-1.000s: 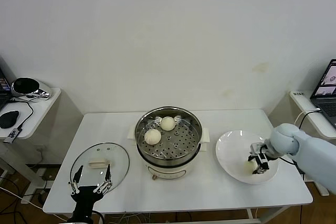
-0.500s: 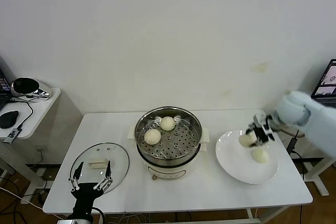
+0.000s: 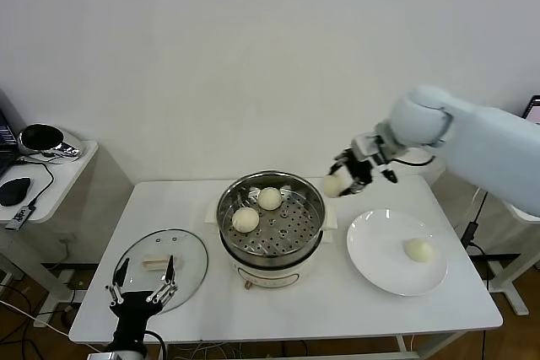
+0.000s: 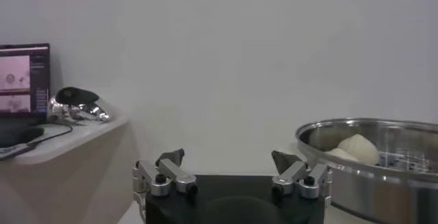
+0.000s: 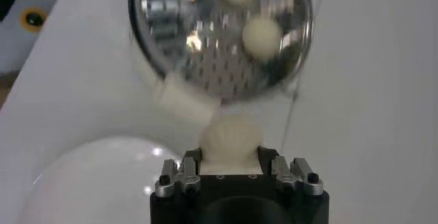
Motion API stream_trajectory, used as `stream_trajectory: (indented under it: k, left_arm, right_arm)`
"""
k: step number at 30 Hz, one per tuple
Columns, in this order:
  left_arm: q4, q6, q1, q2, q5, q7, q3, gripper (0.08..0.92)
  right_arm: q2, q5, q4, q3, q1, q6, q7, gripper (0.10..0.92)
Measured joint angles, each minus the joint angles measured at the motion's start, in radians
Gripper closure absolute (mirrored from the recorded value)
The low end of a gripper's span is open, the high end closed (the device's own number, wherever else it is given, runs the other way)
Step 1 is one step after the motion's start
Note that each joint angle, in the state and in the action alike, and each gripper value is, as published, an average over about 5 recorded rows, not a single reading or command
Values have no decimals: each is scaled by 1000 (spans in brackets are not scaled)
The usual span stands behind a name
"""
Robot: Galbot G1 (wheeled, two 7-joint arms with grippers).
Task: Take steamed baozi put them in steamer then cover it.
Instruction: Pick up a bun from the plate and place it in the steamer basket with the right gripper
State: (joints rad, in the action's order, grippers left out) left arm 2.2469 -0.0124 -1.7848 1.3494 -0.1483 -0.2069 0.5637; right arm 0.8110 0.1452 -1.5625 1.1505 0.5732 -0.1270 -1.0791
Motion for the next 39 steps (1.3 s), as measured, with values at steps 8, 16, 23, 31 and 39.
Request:
stream_trajectory:
  k: [8,16,23,31,39]
  left_arm:
    - [7,7,2,3,0,0,9,177]
    - [7,7,3,11,-1,-1,11,177]
    - [11,7,-2,13,-2,-1,12,177]
    - [10,7,0,15,-2,0,9,177]
    - [7,5,4,15,-2,0,6,177]
  right_arm:
    - [139,-50,21,88,-8,117,17,482]
    - [239,-149,48,131,-31,248,37,474]
    - [290,-240,73,141,-58,345,54,474]
    - [311,-295,79,153,-80,408,61,466]
    - [325,-312,77,155,-84,438,73,427]
